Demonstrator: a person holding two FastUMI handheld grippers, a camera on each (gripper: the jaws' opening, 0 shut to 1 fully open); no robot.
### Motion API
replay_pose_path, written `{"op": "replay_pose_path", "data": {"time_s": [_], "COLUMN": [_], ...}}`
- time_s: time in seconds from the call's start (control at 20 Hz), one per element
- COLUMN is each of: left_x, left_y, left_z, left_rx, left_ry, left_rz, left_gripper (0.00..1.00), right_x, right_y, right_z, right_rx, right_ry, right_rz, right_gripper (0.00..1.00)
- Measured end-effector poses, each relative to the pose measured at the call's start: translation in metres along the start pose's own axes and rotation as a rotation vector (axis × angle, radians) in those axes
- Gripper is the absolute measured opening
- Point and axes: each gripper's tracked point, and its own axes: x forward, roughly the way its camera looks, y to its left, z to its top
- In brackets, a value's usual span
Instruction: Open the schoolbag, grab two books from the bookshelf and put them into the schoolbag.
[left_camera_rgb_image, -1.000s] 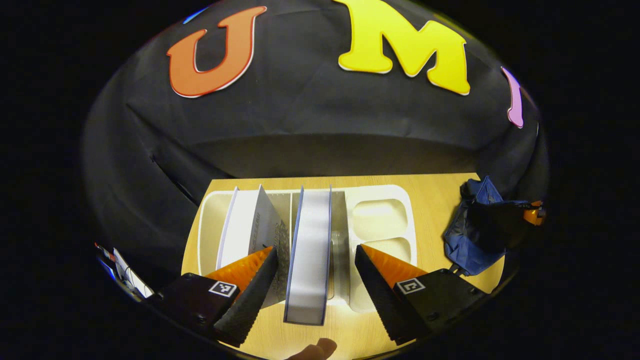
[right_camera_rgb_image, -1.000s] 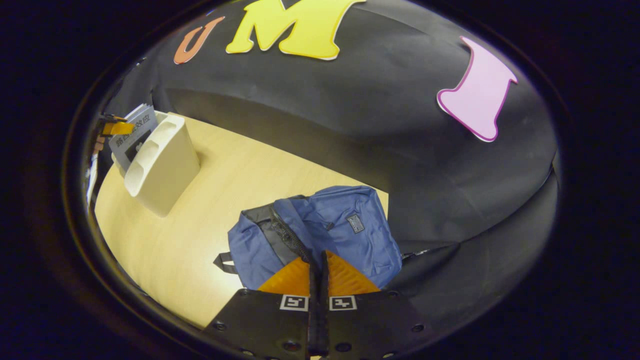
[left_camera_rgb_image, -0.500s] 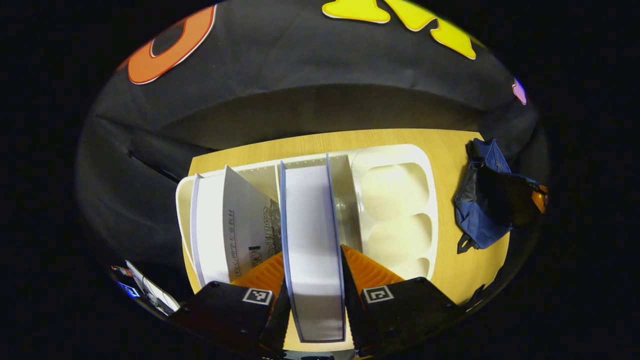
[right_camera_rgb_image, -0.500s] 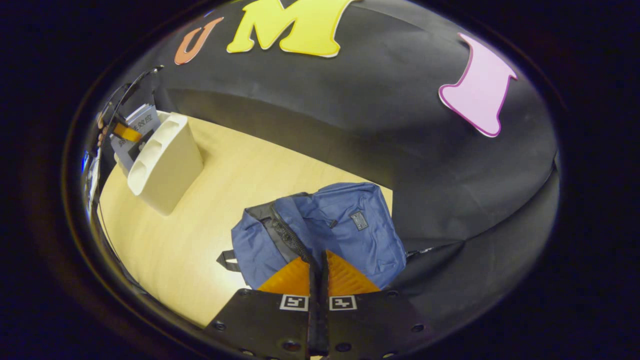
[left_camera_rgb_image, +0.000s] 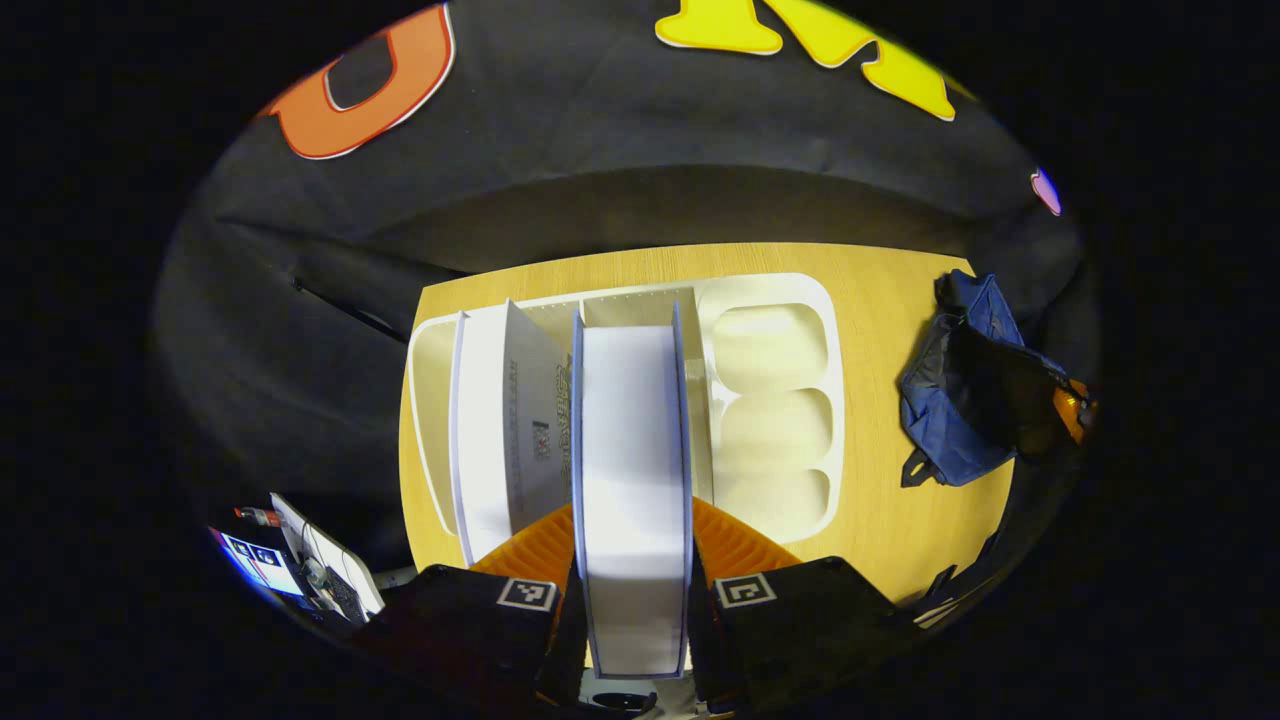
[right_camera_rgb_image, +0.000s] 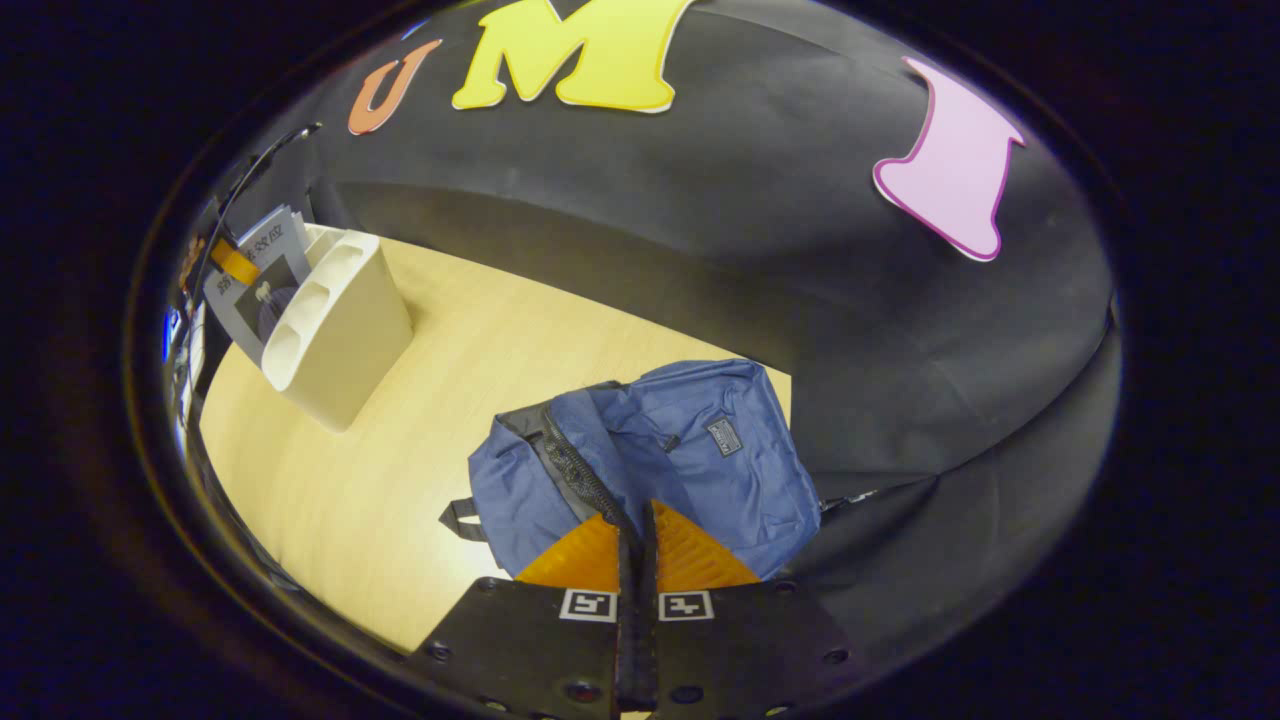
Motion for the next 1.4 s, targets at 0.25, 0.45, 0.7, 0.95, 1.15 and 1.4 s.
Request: {"op": "replay_pose_path", "data": {"time_s": [0.25, 0.45, 0.7, 0.95, 1.15, 1.4], "left_x": [-0.064, -0.094, -0.119, -0.14, -0.145, -0.114], "left_y": [-0.008, -0.029, -0.038, -0.075, -0.126, -0.198], "left_z": [-0.029, -0.056, -0.087, -0.102, -0.104, -0.098], "left_rx": [-0.053, -0.154, -0.293, -0.409, -0.495, -0.56], "left_ry": [-0.05, -0.078, -0.102, -0.161, -0.209, -0.208], "left_rz": [-0.063, -0.152, -0.248, -0.42, -0.592, -0.819], "left_gripper": [0.4, 0.46, 0.47, 0.44, 0.43, 0.43], "right_x": [0.001, 0.001, 0.003, 0.009, 0.01, 0.01], "right_y": [0.004, 0.008, 0.012, 0.02, 0.024, 0.032], "right_z": [-0.006, -0.01, -0.012, -0.018, -0.016, -0.016], "right_rx": [0.002, -0.013, -0.03, -0.051, -0.071, -0.089], "right_ry": [0.001, 0.003, 0.002, 0.021, 0.033, 0.056], "right_rz": [0.034, 0.065, 0.08, 0.102, 0.102, 0.114], "right_gripper": [0.0, 0.01, 0.01, 0.01, 0.01, 0.0]}}
